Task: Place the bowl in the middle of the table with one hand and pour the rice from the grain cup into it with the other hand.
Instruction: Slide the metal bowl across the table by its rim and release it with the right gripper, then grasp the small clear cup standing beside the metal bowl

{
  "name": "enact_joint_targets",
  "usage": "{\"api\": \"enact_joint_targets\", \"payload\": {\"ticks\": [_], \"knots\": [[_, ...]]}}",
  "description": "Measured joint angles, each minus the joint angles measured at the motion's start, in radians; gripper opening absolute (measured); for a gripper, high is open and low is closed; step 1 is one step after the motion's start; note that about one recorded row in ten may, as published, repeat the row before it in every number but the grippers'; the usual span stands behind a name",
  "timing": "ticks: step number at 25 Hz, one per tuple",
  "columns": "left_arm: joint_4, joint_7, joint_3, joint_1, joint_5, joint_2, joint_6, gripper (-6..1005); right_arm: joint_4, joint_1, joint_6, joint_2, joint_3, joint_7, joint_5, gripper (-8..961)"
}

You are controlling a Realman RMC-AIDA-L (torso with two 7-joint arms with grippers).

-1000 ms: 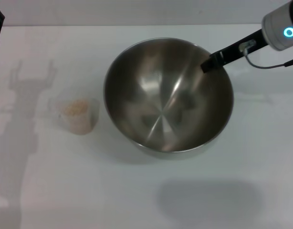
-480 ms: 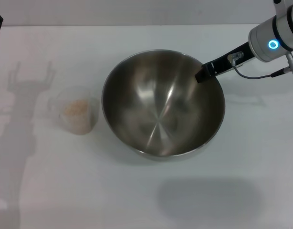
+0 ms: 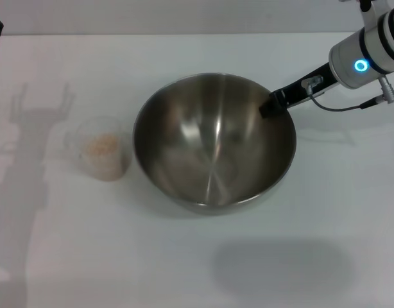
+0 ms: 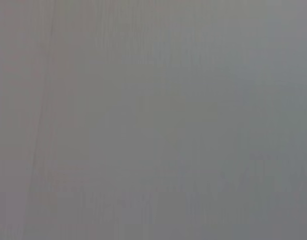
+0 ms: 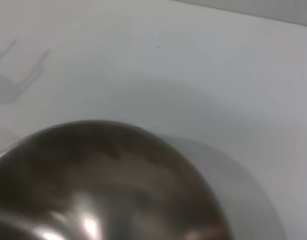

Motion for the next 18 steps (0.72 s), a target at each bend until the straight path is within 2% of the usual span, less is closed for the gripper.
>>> {"api": "enact_joint_targets", "payload": {"ticks": [2,6,7,11,12,13,14,15,16,17,18], "knots": [[0.000,-0.001,0.000,0.001,0.001,0.000,0.001,756,-0.032,-0.006,-0.012,0.001,-0.001,0.000,0.000,16],[0.000,-0.001,0.002,0.002,0.001,-0.001,0.002,754,-0.104,-0.027,-0.026,0.006,-0.005,-0.004,0.000,134],[0.000,-0.001,0.004,0.002,0.001,-0.001,0.002,753,-0.159,-0.038,-0.031,0.006,-0.012,-0.005,-0.002,164],[-0.001,-0.002,0.011,0.006,0.002,-0.001,0.002,751,-0.256,-0.058,-0.047,0.007,-0.033,-0.006,-0.016,372],[-0.001,-0.002,0.011,0.007,0.002,-0.001,0.002,751,-0.329,-0.083,-0.087,0.009,-0.068,-0.010,-0.022,373],[-0.001,-0.002,0.011,0.007,0.002,-0.001,0.002,750,-0.329,-0.083,-0.087,0.009,-0.068,-0.010,-0.022,374],[-0.002,-0.002,0.012,0.008,0.001,-0.001,0.002,749,-0.362,-0.097,-0.120,0.010,-0.090,-0.012,-0.022,375],[-0.002,-0.002,0.012,0.010,0.001,0.000,0.002,749,-0.431,-0.141,-0.233,0.014,-0.151,-0.017,-0.019,376],[-0.002,-0.002,0.012,0.010,0.001,0.000,0.002,748,-0.431,-0.141,-0.233,0.014,-0.151,-0.017,-0.019,376],[-0.002,-0.002,0.012,0.012,0.001,0.001,0.002,748,-0.468,-0.194,-0.402,0.017,-0.222,-0.019,0.001,376],[-0.002,-0.002,0.012,0.012,0.001,0.001,0.002,747,-0.468,-0.194,-0.402,0.017,-0.222,-0.019,0.001,376]]}}
